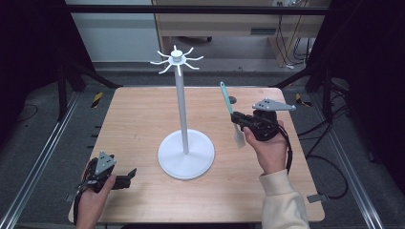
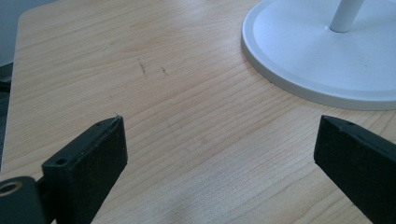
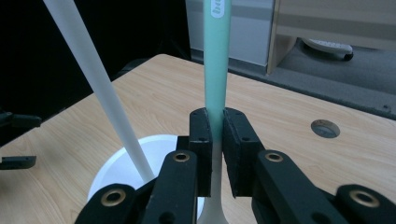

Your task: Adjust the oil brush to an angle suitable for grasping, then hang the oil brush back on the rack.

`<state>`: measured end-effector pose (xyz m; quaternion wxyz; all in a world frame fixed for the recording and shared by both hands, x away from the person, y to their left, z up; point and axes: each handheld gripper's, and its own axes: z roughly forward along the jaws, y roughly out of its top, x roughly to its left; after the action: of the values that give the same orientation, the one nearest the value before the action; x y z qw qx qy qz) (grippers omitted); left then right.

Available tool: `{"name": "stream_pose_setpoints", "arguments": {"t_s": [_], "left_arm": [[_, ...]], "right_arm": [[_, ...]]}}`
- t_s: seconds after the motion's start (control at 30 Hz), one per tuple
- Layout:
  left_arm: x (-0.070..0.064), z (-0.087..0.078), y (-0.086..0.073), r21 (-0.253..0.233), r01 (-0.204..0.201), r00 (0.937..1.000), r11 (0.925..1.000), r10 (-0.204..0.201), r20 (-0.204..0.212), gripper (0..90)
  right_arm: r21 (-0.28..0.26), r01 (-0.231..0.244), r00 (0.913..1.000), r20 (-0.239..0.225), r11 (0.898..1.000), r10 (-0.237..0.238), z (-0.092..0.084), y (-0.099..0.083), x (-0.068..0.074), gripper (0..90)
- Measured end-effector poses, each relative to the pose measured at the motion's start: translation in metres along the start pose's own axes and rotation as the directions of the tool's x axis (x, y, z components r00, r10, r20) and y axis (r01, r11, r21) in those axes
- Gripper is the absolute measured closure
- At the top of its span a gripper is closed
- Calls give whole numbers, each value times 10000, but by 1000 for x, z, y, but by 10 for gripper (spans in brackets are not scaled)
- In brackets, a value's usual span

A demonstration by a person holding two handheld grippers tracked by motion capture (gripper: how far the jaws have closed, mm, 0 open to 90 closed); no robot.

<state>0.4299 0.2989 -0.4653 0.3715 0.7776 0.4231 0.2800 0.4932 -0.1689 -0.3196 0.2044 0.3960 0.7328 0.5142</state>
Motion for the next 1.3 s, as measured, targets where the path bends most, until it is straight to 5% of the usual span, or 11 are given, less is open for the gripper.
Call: {"name": "stream_pose_setpoints", "arguments": {"t_s": [1.3], "left_arm": [[0, -3, 1, -104, -60, 9999, 9999, 59, -140, 23]], "right_arm": [[-1061, 431, 9983, -342, 9934, -470, -24, 18, 18, 825]]}}
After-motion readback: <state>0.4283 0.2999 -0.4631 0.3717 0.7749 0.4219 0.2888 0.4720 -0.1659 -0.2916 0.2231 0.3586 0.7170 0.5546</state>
